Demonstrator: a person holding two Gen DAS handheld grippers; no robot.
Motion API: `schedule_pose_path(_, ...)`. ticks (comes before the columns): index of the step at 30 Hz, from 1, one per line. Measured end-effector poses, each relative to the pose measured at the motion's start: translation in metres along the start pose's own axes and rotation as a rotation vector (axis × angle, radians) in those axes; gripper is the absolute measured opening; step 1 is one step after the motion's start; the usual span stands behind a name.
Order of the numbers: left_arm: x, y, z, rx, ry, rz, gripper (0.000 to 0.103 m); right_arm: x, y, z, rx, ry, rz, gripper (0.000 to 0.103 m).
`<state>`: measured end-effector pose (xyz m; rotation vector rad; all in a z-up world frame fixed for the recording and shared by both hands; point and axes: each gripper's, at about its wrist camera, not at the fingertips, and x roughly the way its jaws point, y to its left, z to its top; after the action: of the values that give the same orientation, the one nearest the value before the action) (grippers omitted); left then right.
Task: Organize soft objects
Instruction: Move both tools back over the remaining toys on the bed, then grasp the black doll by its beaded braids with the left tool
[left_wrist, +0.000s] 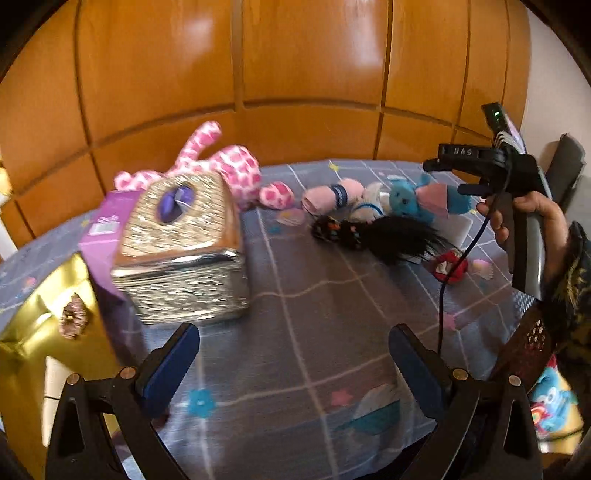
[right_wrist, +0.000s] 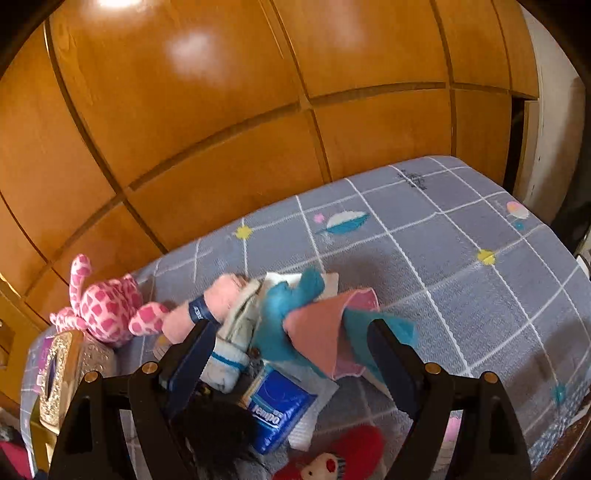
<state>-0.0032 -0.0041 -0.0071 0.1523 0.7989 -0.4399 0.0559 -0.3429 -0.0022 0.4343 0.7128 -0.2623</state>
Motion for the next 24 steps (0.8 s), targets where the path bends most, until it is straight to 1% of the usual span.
schedule_pose_path(3, 0.018, -0.010, 0.008, -0.010, 0.057, -0.033, 0.103, 0.000, 0.002, -0.002, -0.003, 0.015, 0.022, 0.086)
schedule_pose_path(6, 0.034, -0.019, 0.020, -0.030, 0.099, -0.069, 0.103, 0.001, 0.003, -0.002, -0.011, 0.019, 0.020, 0.086)
schedule_pose_path(8, 0.046, -0.027, 0.027, -0.030, 0.121, -0.075, 0.103, 0.001, 0.002, -0.002, -0.002, 0.024, 0.033, 0.086)
schedule_pose_path(12, 0.071, -0.041, 0.041, -0.036, 0.169, -0.083, 0.103, -0.003, -0.006, -0.001, 0.033, 0.004, 0.034, 0.086)
schedule_pose_path(14, 0.082, -0.045, 0.046, -0.053, 0.193, -0.094, 0.101, -0.007, -0.016, 0.001, 0.083, -0.020, 0.030, 0.086)
schedule_pose_path(16, 0.095, -0.044, 0.053, -0.103, 0.224, -0.115, 0.097, -0.009, -0.028, 0.003, 0.142, -0.028, 0.040, 0.086)
schedule_pose_path(17, 0.102, -0.042, 0.057, -0.132, 0.237, -0.126, 0.092, -0.009, -0.034, 0.003, 0.173, -0.026, 0.048, 0.086)
schedule_pose_path(18, 0.108, -0.042, 0.061, -0.160, 0.245, -0.123, 0.089, -0.009, -0.040, 0.004, 0.204, -0.025, 0.052, 0.086)
schedule_pose_path(21, 0.120, -0.043, 0.073, -0.191, 0.232, -0.112, 0.089, -0.006, -0.052, 0.004, 0.268, -0.014, 0.056, 0.086)
schedule_pose_path(24, 0.134, -0.044, 0.086, -0.244, 0.244, -0.141, 0.089, -0.001, -0.057, 0.004, 0.303, 0.016, 0.075, 0.086)
